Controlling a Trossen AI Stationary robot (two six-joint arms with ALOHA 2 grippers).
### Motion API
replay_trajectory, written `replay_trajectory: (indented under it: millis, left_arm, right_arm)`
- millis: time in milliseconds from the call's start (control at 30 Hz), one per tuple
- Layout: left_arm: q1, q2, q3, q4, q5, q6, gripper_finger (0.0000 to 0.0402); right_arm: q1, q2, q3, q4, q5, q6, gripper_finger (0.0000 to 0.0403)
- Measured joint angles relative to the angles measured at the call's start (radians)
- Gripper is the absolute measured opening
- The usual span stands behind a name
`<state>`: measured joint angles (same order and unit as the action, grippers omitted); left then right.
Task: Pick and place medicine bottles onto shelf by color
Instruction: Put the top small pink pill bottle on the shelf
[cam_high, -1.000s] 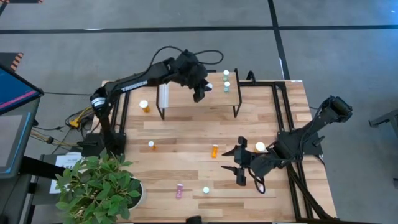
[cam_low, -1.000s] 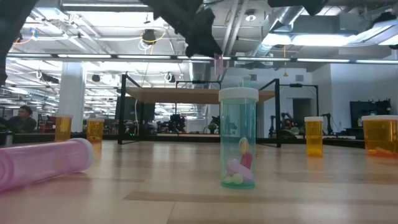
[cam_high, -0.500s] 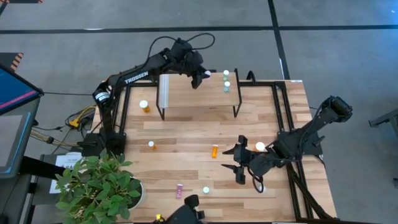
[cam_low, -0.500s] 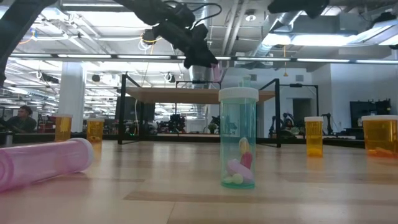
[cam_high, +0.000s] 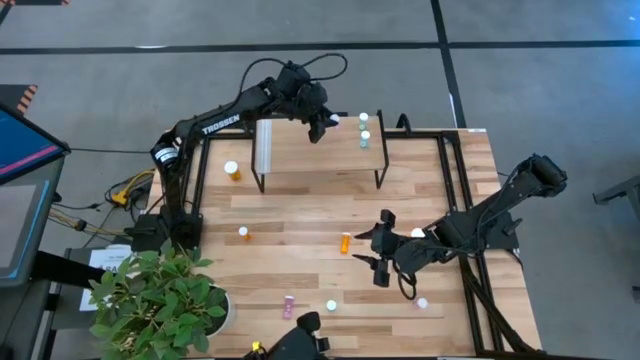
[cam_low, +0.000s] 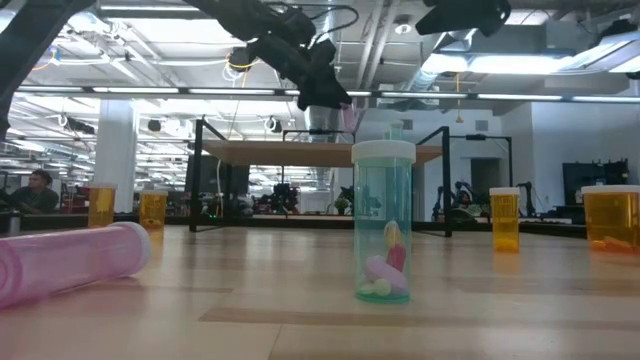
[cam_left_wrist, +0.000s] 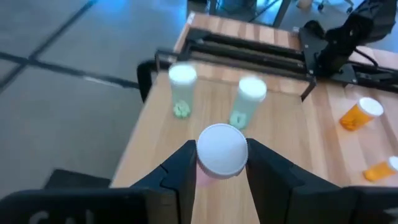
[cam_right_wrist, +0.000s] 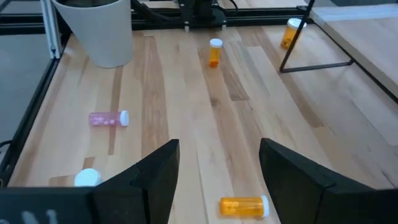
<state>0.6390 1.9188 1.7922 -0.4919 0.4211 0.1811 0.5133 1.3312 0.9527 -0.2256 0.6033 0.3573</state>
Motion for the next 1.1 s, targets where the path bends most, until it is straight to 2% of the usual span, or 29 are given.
replay_trajectory:
  millis: [100, 333, 433, 567, 767, 1100]
  left_arm:
    - [-0.001, 0.029, 0.042, 0.026, -0.005, -0.008, 0.0107]
    - [-0.010, 0.173, 0.359, -0.259, -0.016, 0.008, 0.0107]
    - [-0.017, 0.222, 0.442, -0.342, -0.026, 0.030, 0.0107]
    - [-0.017, 0.248, 0.446, -0.362, -0.024, 0.043, 0.0107]
    - [-0.012, 0.246, 0.385, -0.350, -0.012, 0.062, 0.0107]
    - [-0.010, 0.244, 0.332, -0.250, -0.015, 0.045, 0.0107]
  right_arm:
    - [0.000, 0.000, 0.000, 0.003, 0.000, -0.001, 0.0244]
    - [-0.005, 0.000, 0.000, 0.002, -0.002, -0.003, 0.0244]
    - [-0.005, 0.000, 0.000, 0.001, -0.003, -0.008, 0.0244]
    - [0.005, 0.000, 0.000, -0.003, -0.006, -0.007, 0.0244]
    - [0.035, 0.000, 0.000, -0.003, -0.005, 0.014, 0.0244]
    - [0.050, 0.000, 0.000, 0.003, -0.003, 0.038, 0.0244]
